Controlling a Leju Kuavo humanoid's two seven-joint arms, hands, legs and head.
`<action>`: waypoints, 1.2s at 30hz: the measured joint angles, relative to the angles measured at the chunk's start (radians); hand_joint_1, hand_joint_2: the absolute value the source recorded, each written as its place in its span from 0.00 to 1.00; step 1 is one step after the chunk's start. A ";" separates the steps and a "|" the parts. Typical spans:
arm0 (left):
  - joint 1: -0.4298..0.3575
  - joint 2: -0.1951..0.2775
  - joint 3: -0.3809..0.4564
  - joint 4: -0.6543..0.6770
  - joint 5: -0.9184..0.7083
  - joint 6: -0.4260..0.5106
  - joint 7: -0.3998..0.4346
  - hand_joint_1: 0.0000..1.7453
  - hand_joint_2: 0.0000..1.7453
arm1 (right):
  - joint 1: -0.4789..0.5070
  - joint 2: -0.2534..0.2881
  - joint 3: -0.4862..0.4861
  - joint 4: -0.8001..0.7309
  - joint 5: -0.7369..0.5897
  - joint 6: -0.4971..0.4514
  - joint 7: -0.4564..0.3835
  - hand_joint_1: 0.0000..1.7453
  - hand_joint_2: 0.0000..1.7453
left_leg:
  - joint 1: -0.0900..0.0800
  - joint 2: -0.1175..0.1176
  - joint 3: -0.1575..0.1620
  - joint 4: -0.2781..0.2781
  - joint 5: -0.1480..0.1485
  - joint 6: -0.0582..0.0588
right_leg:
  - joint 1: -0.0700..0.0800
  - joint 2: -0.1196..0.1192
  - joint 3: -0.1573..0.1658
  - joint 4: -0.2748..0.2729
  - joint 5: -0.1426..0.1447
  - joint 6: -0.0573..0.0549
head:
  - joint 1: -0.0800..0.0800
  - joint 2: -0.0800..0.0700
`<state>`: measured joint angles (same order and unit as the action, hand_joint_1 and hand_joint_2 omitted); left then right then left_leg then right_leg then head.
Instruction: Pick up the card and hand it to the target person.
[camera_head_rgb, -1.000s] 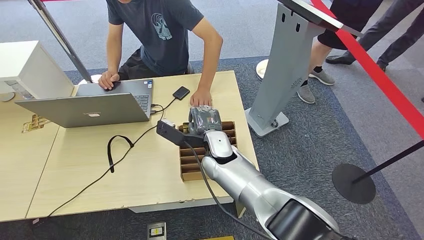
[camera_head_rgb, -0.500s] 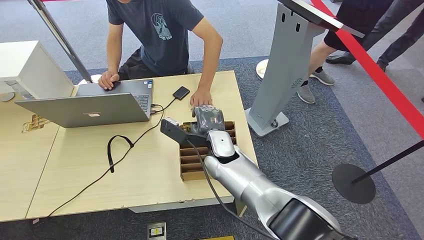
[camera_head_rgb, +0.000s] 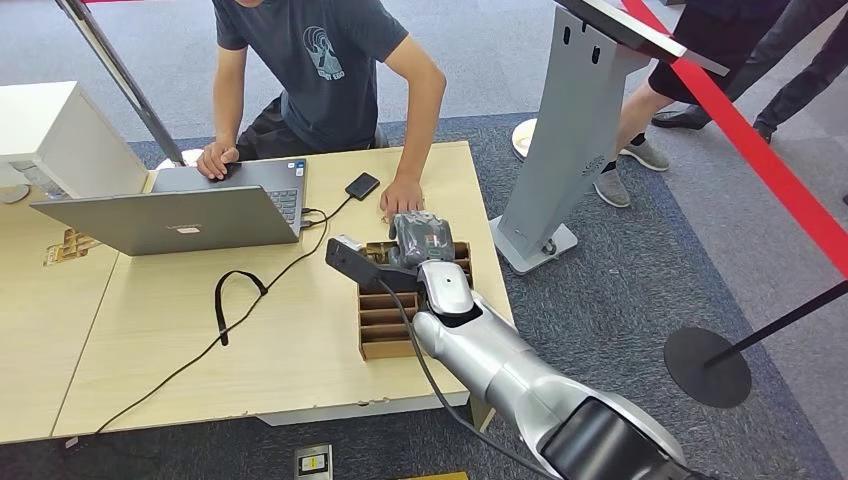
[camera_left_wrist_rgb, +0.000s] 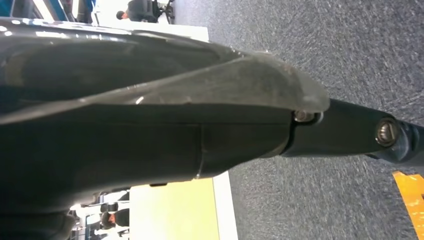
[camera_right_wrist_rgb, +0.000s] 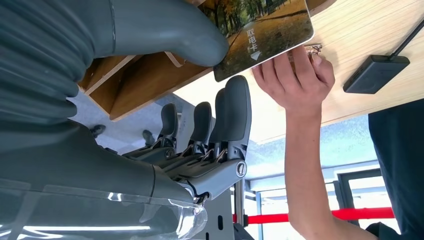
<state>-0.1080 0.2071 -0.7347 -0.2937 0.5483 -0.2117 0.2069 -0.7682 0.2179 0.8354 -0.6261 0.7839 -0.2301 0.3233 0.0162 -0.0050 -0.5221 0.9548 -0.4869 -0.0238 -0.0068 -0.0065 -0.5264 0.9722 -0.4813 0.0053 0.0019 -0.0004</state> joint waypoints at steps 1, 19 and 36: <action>0.000 0.000 0.000 0.000 0.000 0.000 0.000 0.00 0.00 | 0.000 0.000 0.000 0.000 0.000 0.000 0.000 0.64 1.00 | 0.000 0.000 0.000 0.000 0.000 0.000 | 0.000 0.000 0.000 0.000 0.000 0.000 | 0.000 0.000; -0.007 -0.001 0.000 0.000 -0.021 -0.005 0.016 0.00 0.00 | 0.001 -0.003 -0.002 -0.005 0.000 0.004 0.002 0.69 1.00 | 0.000 0.000 0.000 0.000 0.000 0.000 | 0.000 0.000 0.000 0.000 0.000 0.000 | 0.000 0.000; -0.030 -0.005 0.000 0.000 -0.051 -0.010 0.031 0.00 0.00 | 0.018 -0.012 -0.024 -0.029 0.016 -0.012 -0.010 1.00 1.00 | 0.000 0.000 0.001 0.000 0.000 0.000 | 0.000 0.000 0.001 0.000 0.000 0.000 | 0.000 0.000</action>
<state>-0.1380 0.2018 -0.7344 -0.2941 0.4975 -0.2218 0.2384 -0.7500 0.2061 0.8110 -0.6555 0.8002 -0.2425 0.3137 0.0162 -0.0049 -0.5212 0.9548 -0.4868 -0.0238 -0.0069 -0.0065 -0.5254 0.9722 -0.4812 0.0053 0.0018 -0.0004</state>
